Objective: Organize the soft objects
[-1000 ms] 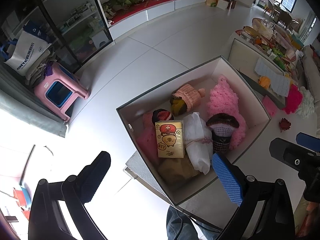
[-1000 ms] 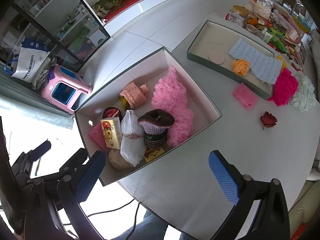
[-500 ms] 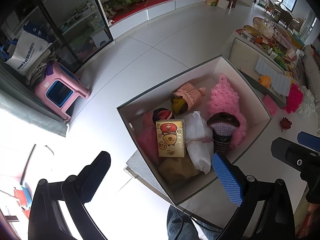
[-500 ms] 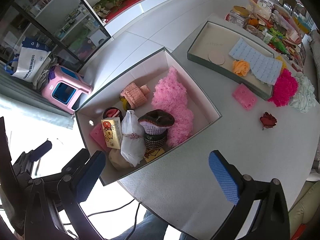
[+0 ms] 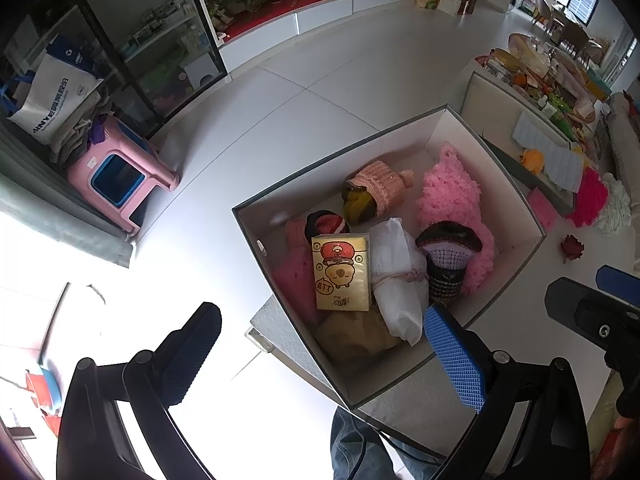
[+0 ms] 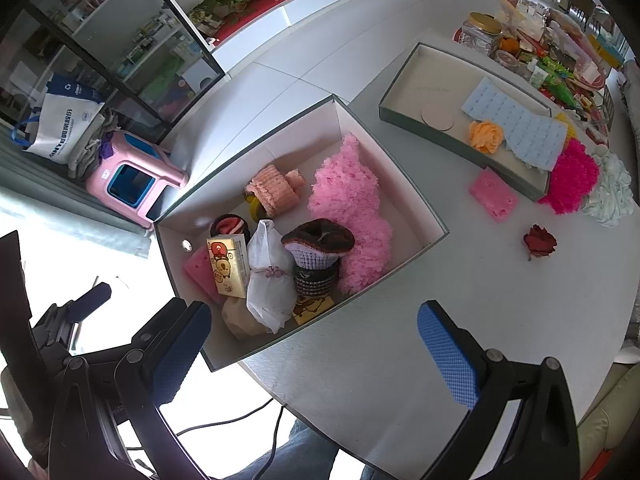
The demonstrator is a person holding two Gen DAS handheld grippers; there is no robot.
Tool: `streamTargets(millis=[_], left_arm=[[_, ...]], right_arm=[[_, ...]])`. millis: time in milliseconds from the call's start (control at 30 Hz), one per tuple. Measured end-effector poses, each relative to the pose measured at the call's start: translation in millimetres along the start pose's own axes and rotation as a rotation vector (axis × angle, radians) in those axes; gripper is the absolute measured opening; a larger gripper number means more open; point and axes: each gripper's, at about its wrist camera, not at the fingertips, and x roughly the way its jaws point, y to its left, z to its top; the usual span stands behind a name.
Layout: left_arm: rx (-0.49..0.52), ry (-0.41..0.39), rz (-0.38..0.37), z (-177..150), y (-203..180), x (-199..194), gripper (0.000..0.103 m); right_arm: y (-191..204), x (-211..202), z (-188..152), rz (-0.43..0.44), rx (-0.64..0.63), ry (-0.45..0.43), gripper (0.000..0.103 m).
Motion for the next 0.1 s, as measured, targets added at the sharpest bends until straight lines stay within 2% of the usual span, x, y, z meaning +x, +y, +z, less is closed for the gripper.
streamTargets(millis=[100], left_arm=[[-0.005, -0.006, -0.001, 0.1, 1.4, -0.7, 0.102]], right_arm=[[0.9, 0.3, -0.1, 0.0, -0.003, 0.003, 0.103]])
